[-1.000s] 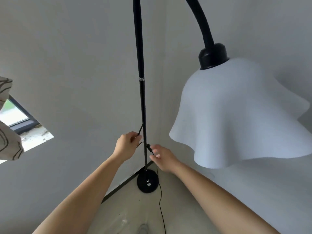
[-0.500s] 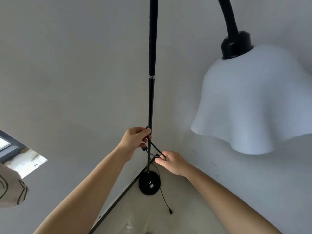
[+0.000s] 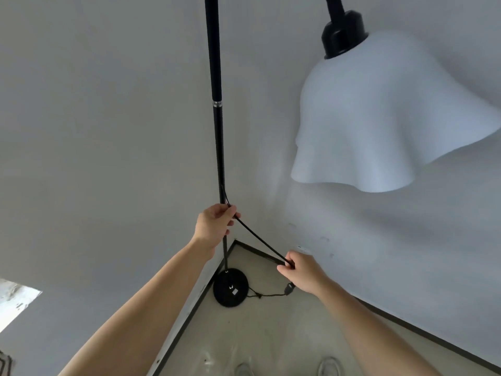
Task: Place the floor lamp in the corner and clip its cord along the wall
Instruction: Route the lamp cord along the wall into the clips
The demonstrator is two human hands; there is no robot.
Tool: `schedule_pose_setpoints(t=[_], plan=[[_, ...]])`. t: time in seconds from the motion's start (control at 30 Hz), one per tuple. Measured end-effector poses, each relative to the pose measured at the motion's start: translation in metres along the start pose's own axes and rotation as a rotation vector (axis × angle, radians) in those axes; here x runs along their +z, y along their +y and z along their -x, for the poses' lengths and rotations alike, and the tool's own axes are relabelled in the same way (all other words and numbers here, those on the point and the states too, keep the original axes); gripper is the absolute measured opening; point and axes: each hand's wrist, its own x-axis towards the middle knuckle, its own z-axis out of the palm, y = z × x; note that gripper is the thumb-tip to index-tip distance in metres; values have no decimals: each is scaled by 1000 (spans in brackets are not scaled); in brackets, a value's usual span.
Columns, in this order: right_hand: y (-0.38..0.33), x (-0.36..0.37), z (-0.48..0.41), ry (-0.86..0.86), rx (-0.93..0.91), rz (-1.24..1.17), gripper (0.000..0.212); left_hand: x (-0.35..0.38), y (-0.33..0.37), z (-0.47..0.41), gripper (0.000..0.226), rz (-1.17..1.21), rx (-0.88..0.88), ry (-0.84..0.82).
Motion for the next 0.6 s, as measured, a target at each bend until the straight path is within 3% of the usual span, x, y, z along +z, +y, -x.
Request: schedule_pose_setpoints(t=[0.2,0.43,0.53,0.6], plan=[[42,-14,18,63,144,58,28,29,-5,5,15,23,-15,4],[78,-32,37,199,120,-2,27,59,-6,1,14,17,15,105],[92,-46,41,279,137,125,7,74,-5,-4,10,48,25,134],[99,-52,40,356,77,304,11,85,-6,-6,8,65,14,166]])
